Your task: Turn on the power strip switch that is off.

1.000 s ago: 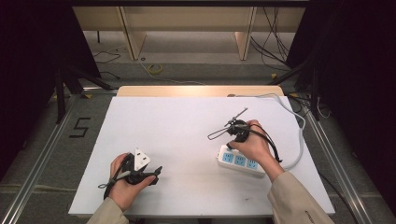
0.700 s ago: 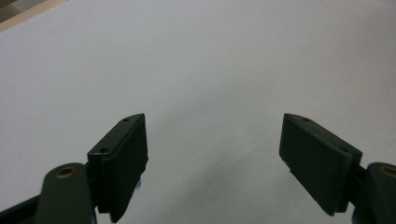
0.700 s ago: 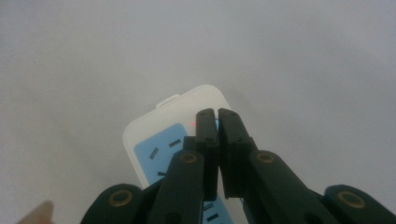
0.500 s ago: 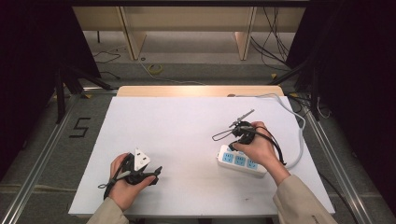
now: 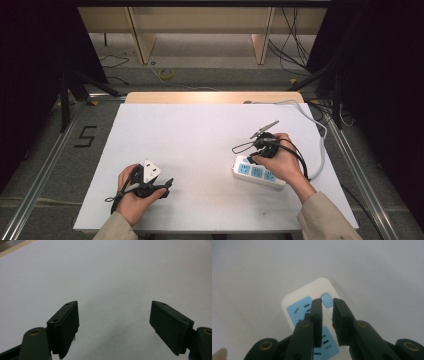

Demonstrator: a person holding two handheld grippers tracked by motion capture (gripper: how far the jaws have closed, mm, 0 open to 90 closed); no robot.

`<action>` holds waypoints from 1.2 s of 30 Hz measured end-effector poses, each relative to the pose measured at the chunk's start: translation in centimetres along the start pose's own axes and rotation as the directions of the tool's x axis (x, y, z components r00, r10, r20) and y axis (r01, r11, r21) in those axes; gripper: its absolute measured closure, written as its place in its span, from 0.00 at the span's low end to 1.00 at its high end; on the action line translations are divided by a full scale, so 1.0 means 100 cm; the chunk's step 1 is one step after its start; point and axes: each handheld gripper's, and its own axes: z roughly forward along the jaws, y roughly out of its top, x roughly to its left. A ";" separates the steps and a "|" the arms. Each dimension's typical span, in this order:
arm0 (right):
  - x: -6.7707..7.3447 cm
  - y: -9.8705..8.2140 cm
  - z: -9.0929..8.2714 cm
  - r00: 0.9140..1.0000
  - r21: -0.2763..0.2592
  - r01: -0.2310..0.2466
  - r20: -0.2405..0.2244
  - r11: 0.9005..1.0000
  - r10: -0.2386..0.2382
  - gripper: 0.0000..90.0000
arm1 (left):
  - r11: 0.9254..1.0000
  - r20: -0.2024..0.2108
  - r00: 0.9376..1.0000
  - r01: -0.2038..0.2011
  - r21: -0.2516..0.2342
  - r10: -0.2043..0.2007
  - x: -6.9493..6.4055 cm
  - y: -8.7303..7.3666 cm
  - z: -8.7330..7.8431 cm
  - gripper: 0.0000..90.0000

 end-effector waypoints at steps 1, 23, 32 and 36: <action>0.000 -0.001 0.000 1.000 -0.008 0.003 0.000 1.000 -0.003 0.87 | 1.000 -0.001 1.000 0.000 0.000 0.000 0.000 0.000 0.000 0.26; 0.002 -0.029 -0.009 1.000 -0.105 -0.003 -0.018 0.995 0.002 0.71 | 1.000 0.000 1.000 0.009 0.002 -0.009 0.001 -0.001 0.000 0.26; 0.001 -0.039 -0.010 1.000 -0.150 -0.013 -0.026 0.989 0.009 0.59 | 1.000 -0.001 1.000 0.016 0.004 -0.016 0.003 -0.002 0.000 0.26; 0.000 -0.045 -0.009 1.000 -0.189 -0.014 -0.023 0.982 0.010 0.56 | 1.000 -0.002 1.000 0.018 0.004 -0.018 0.003 -0.002 0.000 0.26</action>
